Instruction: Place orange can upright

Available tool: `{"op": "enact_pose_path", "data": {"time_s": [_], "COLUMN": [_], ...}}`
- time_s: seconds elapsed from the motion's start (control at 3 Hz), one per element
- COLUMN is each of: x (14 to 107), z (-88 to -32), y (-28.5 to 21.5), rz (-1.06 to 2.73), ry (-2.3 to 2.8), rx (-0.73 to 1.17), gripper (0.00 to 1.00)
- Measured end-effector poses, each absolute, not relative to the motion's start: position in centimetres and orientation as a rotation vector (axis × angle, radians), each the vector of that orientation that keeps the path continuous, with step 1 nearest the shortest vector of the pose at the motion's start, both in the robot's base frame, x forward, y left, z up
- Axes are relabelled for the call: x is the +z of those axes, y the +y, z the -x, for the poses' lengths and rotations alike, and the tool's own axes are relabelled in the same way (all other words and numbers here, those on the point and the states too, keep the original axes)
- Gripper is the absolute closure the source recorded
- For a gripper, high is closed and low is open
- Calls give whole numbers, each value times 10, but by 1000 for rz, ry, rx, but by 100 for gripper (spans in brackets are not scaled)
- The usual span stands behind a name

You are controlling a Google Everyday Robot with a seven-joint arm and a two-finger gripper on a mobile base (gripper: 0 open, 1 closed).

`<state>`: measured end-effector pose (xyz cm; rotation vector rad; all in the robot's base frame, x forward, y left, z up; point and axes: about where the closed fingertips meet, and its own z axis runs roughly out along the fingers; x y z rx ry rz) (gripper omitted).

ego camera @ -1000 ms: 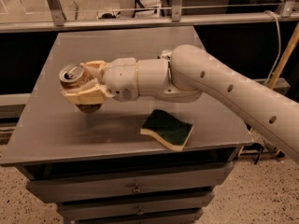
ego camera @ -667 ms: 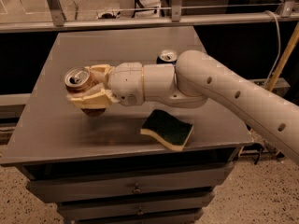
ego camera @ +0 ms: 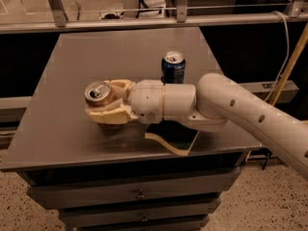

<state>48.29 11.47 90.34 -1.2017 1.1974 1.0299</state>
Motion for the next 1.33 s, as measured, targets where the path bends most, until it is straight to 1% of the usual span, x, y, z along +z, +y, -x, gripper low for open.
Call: {"op": "enact_pose_path", "data": {"time_s": [0.33, 0.67, 1.0, 1.33], "x": [889, 890, 904, 920], "z": [-483, -486, -487, -482], "y": [101, 91, 84, 67], "rz": [1121, 1118, 1163, 1159], "ry": [1231, 1281, 1324, 1329], "rx": [1059, 1052, 1006, 932], "gripper": [12, 0, 0, 0]}}
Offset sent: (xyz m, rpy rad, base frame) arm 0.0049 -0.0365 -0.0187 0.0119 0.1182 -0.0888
